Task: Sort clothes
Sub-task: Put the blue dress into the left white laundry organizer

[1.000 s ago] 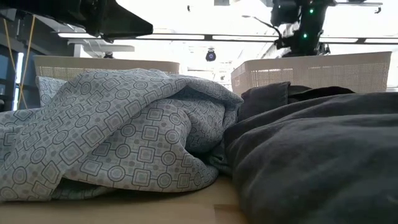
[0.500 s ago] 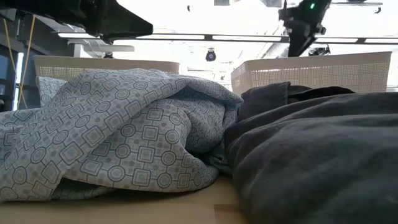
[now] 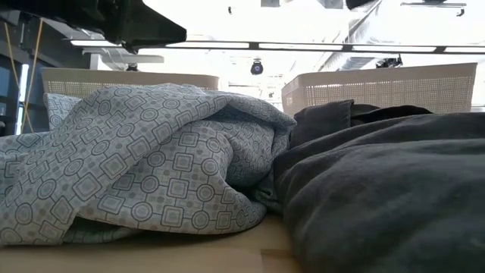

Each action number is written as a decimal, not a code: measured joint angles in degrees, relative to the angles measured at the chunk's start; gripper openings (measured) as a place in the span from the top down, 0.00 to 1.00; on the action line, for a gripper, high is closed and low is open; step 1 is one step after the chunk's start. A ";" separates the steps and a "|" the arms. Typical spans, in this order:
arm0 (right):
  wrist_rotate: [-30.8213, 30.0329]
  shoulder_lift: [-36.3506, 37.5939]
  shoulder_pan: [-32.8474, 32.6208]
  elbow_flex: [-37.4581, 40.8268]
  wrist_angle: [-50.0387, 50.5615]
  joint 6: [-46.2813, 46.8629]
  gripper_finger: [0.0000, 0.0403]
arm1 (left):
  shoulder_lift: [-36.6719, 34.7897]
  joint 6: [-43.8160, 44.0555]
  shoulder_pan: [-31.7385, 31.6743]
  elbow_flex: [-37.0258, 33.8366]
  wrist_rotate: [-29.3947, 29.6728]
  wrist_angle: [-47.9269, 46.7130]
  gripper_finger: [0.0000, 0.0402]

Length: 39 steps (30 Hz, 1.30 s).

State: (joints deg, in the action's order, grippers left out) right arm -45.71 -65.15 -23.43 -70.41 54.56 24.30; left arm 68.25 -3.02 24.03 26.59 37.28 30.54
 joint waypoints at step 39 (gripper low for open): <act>-6.84 -20.52 -25.70 31.87 -42.45 27.99 0.67 | 25.59 4.70 -2.23 19.85 -23.54 -6.15 0.61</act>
State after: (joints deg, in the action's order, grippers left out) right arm -52.55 -85.67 -49.12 -38.54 12.11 52.28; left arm 93.84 1.68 21.80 46.44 13.73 24.39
